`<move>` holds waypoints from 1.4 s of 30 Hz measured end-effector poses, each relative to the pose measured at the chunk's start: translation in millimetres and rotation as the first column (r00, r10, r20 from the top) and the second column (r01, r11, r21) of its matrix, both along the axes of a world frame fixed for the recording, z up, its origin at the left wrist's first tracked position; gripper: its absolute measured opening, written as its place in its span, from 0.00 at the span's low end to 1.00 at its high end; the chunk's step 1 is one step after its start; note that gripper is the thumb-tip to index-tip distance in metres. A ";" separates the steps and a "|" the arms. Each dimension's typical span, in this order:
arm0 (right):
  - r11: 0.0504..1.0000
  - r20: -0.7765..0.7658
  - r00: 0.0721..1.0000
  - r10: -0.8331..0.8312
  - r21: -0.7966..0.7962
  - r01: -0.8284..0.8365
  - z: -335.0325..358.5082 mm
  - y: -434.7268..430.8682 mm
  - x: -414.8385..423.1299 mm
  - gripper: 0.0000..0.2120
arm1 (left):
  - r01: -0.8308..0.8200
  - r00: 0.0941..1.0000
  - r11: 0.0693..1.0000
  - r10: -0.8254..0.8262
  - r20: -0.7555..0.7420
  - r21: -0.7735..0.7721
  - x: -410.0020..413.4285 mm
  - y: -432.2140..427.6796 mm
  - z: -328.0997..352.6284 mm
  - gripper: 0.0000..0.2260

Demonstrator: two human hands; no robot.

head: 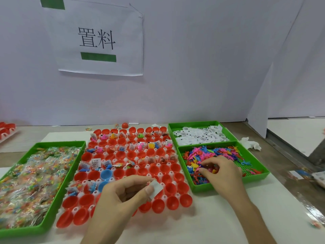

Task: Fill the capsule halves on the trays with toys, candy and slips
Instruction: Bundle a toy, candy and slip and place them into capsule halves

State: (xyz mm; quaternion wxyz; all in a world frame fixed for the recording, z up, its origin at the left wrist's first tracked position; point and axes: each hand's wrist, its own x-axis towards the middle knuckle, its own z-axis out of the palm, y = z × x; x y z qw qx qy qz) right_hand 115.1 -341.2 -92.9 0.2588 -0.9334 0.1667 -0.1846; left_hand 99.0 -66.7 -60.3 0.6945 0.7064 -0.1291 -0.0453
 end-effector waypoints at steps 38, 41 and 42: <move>0.931 0.380 0.925 -0.008 0.340 -0.131 3.9 8.2 -1.7 0.09 | -0.061 0.997 0.998 0.062 -0.049 0.021 3.4 2.1 -7.2 0.06; 0.680 0.410 0.904 0.121 0.630 -0.376 19.5 30.3 -10.5 0.09 | -0.081 0.995 0.997 0.081 -0.059 0.006 1.9 1.5 -5.7 0.07; 0.593 0.411 0.889 0.201 0.671 -0.444 23.5 40.2 -14.4 0.07 | -0.087 0.994 0.996 0.087 -0.060 0.003 1.3 1.3 -5.5 0.07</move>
